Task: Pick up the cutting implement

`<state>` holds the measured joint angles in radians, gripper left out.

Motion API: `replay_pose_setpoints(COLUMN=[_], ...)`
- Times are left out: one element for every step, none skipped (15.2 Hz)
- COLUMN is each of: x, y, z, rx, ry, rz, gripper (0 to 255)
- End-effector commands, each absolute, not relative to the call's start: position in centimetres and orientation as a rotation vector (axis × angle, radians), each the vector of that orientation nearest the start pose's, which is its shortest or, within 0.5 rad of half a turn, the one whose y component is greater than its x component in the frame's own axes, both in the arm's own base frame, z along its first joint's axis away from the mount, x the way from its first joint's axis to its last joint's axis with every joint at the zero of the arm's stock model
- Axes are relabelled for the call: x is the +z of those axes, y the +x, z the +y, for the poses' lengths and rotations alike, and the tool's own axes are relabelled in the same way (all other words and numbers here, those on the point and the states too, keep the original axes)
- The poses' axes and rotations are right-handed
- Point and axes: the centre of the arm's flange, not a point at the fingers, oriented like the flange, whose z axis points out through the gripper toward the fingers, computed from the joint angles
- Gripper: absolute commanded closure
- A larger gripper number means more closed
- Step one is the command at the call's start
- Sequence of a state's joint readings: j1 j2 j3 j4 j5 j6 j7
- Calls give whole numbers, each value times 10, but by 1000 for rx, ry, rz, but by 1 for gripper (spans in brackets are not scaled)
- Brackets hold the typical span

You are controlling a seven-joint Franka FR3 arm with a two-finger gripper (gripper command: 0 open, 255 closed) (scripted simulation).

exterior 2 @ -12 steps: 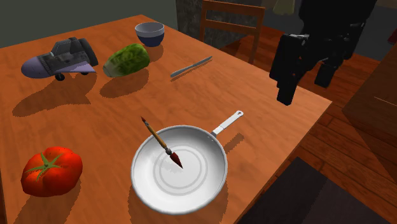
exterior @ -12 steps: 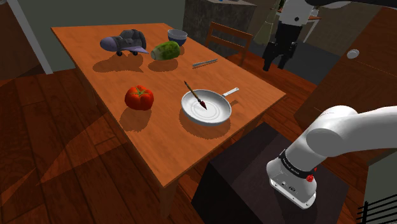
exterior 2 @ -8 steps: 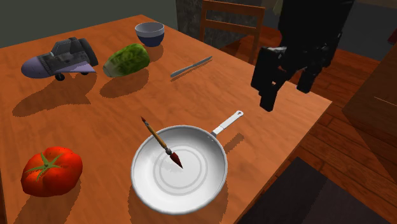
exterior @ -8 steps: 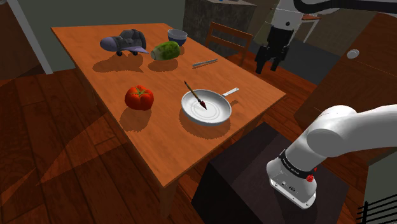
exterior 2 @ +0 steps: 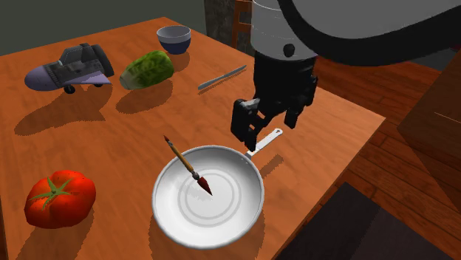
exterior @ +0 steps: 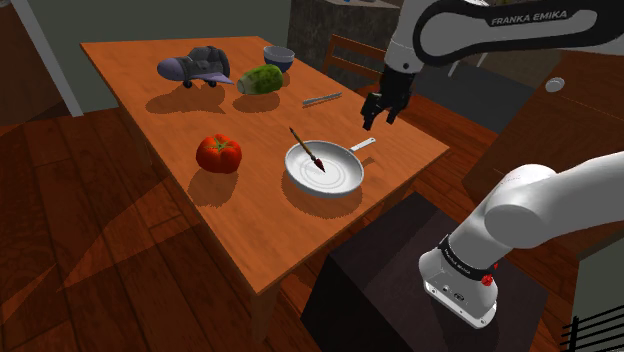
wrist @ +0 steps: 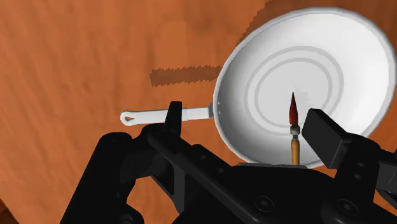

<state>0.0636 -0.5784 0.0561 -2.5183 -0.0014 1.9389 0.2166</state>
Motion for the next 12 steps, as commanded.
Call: replay_pose_setpoints(x=[460,452,445,438,430,423,416,408,401,394,387,380], y=[381,387,393,400,406,413,419,426,432,439,446,452], z=[59,67,75,82,90,98,105,113,121,128,136,144], rx=[-60,-84,-107,-131,-155,-179,-202,-226,-250,-274,-298,-322], ry=[-3178,-3183,-3188,-3192,-3196,-3200,-3204,-3207,-3210,-3213,-3216,-3219], rz=[140,126,113,99,85,71,58,44,30,16,2,-12], gripper=[0,0,0,0,0,0,0,0,0,0,0,0])
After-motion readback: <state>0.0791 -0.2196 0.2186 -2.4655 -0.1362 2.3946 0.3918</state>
